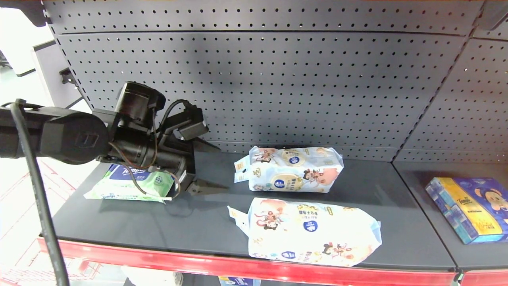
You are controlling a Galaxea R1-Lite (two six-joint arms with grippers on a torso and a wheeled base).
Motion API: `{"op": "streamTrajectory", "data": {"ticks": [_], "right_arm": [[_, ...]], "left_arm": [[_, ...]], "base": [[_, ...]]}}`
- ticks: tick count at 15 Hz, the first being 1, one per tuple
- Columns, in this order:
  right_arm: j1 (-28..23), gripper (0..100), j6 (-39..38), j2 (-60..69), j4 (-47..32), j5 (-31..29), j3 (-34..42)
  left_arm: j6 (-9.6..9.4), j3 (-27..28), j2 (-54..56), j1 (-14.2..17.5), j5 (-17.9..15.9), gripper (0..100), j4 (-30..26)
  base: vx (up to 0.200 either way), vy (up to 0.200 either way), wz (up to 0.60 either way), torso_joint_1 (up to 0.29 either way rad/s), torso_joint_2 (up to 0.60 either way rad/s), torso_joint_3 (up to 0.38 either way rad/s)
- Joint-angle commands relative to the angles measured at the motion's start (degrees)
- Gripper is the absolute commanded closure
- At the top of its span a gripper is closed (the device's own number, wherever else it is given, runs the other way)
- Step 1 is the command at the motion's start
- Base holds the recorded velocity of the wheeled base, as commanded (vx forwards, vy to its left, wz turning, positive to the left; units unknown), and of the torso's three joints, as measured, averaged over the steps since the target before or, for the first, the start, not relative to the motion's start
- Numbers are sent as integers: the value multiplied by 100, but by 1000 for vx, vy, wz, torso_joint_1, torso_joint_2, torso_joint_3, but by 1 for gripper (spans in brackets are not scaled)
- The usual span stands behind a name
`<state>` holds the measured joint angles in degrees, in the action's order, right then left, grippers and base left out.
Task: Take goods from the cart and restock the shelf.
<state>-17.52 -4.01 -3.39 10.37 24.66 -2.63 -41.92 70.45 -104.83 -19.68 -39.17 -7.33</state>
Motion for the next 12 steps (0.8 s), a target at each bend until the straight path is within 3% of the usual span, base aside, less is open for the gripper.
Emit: {"op": "streamTrajectory", "data": {"ticks": [1,2,4,12], "right_arm": [[-6,0,6,5,0,-5,0],[-15,0,6,14,0,-5,0],[-32,0,6,22,0,-14,-9],[-59,0,6,22,0,-14,-79]], "left_arm": [[255,180,-82,-309,111,0,12],[343,355,-258,-423,278,0,30],[299,610,-574,-423,322,0,117],[290,707,-934,-493,366,0,214]], "base": [[0,0,0,0,0,0],[0,0,0,0,0,0],[0,0,0,0,0,0],[0,0,0,0,0,0]]}}
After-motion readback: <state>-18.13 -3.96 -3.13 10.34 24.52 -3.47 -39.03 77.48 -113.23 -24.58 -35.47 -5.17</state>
